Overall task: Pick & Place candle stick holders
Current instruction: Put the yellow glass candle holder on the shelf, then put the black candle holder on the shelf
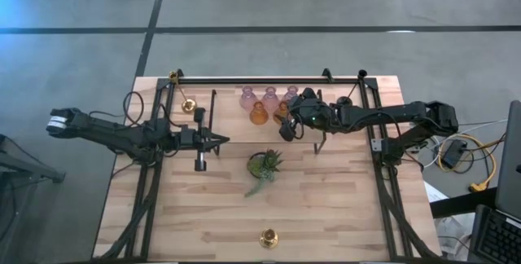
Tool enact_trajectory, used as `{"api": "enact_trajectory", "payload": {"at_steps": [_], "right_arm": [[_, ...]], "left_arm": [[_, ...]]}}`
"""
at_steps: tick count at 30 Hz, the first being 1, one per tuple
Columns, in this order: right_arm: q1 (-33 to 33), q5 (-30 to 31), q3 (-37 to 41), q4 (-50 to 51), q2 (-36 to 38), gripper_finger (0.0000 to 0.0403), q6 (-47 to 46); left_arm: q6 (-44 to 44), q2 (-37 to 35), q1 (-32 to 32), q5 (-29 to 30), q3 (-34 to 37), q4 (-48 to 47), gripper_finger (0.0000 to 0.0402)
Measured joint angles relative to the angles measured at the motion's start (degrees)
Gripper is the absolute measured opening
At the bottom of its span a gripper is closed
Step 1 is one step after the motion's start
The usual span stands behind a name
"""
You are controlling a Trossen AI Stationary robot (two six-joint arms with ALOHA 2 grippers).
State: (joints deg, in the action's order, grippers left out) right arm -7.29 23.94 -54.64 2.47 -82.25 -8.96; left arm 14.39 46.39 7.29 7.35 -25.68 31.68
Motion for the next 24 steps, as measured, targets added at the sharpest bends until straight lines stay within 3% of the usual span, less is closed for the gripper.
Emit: {"api": "enact_trajectory", "payload": {"at_steps": [7, 17, 24], "right_arm": [[0.0, 0.0, -1.79, 0.23, 0.01, 0.0313, 1.55], [0.0, -0.47, -4.87, 1.21, 0.1, 0.0302, 3.63], [0.14, -0.5, -12.27, 10.49, 0.1, 0.0306, 5.61]], "left_arm": [[0.0, 0.0, 0.0, 0.0, 0.01, 0.0, 0.0007], [-0.01, 0.0, 0.0, 0.0, -0.01, -0.24, 0.0007], [0.0, 0.0, 0.0, 0.0, -0.01, -0.31, 0.0007]]}}
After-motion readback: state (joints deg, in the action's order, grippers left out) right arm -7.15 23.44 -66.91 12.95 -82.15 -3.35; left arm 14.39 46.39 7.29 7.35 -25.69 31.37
